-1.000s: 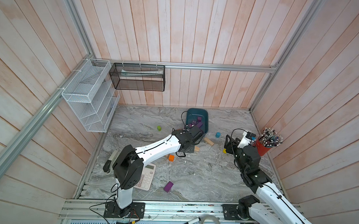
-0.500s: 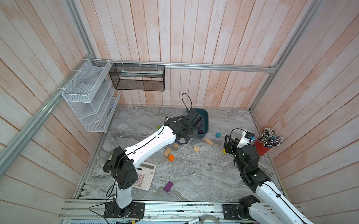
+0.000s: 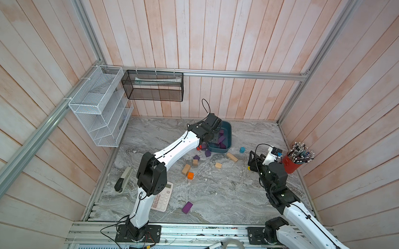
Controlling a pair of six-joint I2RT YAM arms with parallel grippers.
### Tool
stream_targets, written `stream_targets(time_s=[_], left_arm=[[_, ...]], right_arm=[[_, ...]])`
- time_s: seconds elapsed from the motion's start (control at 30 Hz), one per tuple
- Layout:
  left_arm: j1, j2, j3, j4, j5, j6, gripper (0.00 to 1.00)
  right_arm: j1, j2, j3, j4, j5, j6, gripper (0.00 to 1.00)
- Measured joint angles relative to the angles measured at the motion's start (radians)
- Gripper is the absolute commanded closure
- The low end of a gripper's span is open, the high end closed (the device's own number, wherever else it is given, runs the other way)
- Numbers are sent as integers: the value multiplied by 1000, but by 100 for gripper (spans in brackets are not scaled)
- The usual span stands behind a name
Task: Pick purple bricks into the storage bin
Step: Place the building block in the storage box.
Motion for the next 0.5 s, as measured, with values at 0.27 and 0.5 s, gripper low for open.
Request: stream_targets(time_s=[0.27, 0.5], left_arm=[[57, 204, 179, 58, 11, 80, 73], [110, 356, 306, 116, 41, 161, 73]], right_arm=[[0, 5, -39, 55, -15, -1, 36], [0, 29, -43, 116, -30, -4, 36]])
